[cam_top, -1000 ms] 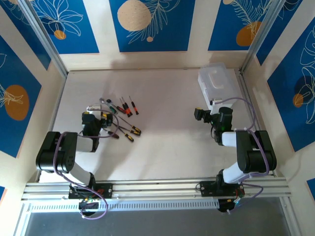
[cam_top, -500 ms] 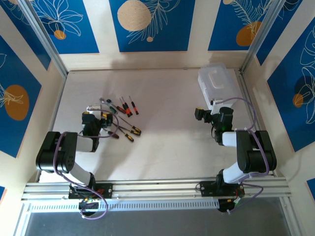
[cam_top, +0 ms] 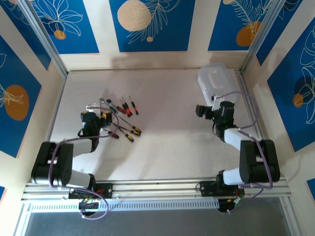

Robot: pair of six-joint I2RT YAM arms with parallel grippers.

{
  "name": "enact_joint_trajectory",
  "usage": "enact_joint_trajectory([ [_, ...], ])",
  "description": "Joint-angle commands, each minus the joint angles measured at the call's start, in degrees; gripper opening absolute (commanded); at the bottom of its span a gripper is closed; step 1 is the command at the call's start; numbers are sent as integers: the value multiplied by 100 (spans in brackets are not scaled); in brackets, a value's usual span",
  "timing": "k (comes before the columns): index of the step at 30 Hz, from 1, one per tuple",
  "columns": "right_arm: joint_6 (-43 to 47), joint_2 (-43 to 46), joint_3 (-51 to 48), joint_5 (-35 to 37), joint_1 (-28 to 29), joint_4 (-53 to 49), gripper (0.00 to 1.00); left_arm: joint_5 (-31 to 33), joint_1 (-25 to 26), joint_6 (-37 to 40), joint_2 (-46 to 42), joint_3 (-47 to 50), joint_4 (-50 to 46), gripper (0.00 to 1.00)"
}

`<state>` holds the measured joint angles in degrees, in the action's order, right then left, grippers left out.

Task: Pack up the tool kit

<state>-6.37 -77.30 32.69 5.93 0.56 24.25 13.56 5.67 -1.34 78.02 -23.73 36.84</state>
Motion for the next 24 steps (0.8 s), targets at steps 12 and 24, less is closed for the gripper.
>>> enact_joint_trajectory([
  [12, 414, -2212, 5281, -664, -1228, -4533, 99, -736, 39, -903, 96, -3860, -6837, 100],
  [24, 705, -4477, 7775, -2258, -1768, -5787, 99, -1057, 49, -937, 442, -4336, -7868, 100],
])
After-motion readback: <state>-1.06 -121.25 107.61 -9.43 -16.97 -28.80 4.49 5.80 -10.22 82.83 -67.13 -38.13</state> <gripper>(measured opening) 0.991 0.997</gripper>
